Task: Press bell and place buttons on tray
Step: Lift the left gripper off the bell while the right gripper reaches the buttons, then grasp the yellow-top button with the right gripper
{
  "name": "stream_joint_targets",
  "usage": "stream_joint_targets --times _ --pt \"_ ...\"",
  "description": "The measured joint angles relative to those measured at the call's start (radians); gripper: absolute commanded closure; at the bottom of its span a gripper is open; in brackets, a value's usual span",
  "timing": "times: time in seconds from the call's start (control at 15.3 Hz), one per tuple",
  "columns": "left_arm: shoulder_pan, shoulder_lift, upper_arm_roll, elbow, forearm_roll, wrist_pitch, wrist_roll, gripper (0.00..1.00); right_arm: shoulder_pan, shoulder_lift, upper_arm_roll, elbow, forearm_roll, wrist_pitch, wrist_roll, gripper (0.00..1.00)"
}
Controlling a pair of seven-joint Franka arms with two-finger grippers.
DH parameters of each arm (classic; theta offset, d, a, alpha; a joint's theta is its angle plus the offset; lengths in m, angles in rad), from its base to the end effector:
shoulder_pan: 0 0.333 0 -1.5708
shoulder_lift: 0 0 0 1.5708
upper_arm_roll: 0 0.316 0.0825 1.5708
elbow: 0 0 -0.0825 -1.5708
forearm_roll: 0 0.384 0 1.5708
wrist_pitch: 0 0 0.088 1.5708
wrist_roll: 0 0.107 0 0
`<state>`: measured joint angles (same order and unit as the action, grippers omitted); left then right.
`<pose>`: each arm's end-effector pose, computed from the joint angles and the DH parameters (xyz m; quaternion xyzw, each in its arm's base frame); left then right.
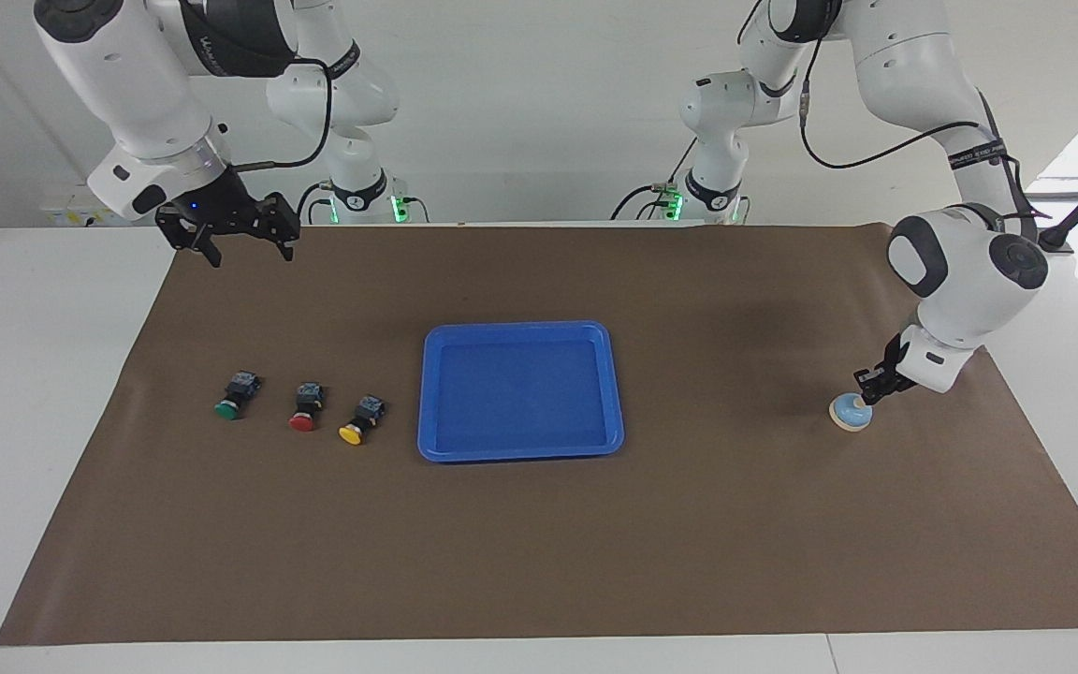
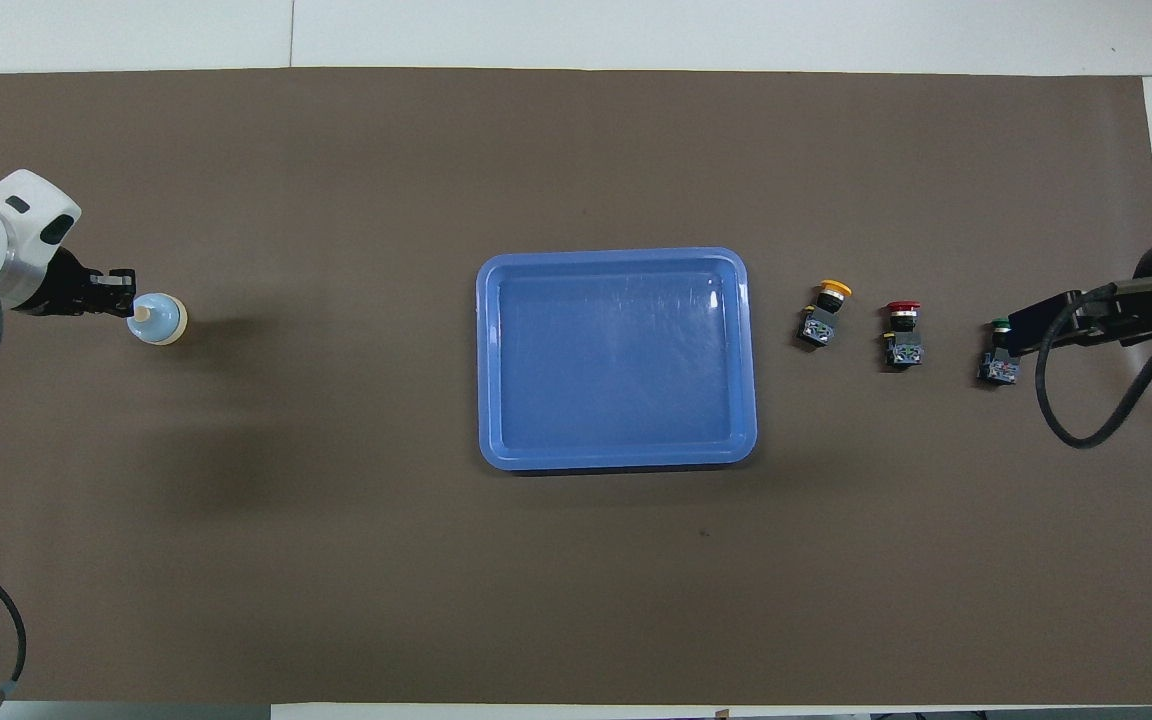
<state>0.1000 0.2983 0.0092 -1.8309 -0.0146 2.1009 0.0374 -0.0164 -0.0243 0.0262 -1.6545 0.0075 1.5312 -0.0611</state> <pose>0.6224 0.0672 0.3679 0.9991 0.0395 -0.0137 0.0059 0.5400 0.0063 0.5953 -0.9981 -0.0353 0.0494 0.0047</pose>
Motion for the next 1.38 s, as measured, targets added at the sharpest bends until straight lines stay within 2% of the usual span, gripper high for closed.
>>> stream_joint_targets --times 0.07,0.13,0.2,0.33,0.39,0.85,1.11,1.38 --pt "-0.001 -0.003 -0.001 0.031 0.000 -0.049 0.000 1.00 0.000 0.000 0.000 0.000 0.000 0.000 0.000 0.00" --pt "-0.001 -0.007 -0.002 0.068 0.000 -0.108 0.000 0.89 0.000 0.000 0.000 0.000 0.000 0.000 0.000 0.00" --pt "-0.002 -0.015 -0.004 0.108 0.000 -0.173 0.001 0.73 0.000 0.000 0.000 0.000 0.000 0.000 0.000 0.00" --pt "-0.005 -0.044 -0.008 0.179 0.000 -0.306 0.001 0.19 0.000 0.000 0.000 0.000 0.000 0.000 0.000 0.00" --pt "-0.008 -0.067 -0.010 0.205 0.000 -0.359 0.001 0.00 0.000 0.000 0.000 0.000 0.000 0.000 0.000 0.00" --pt "-0.028 -0.265 -0.021 0.229 0.000 -0.593 0.001 0.00 0.000 0.000 0.000 0.000 0.000 0.000 0.002 0.00" --pt "-0.036 -0.291 -0.023 0.228 0.000 -0.650 0.001 0.00 0.024 -0.003 0.004 -0.019 0.000 0.043 0.099 0.00" --pt "-0.057 -0.290 -0.025 0.226 0.000 -0.652 0.001 0.00 0.085 -0.035 0.008 -0.147 -0.002 0.156 0.243 0.00"
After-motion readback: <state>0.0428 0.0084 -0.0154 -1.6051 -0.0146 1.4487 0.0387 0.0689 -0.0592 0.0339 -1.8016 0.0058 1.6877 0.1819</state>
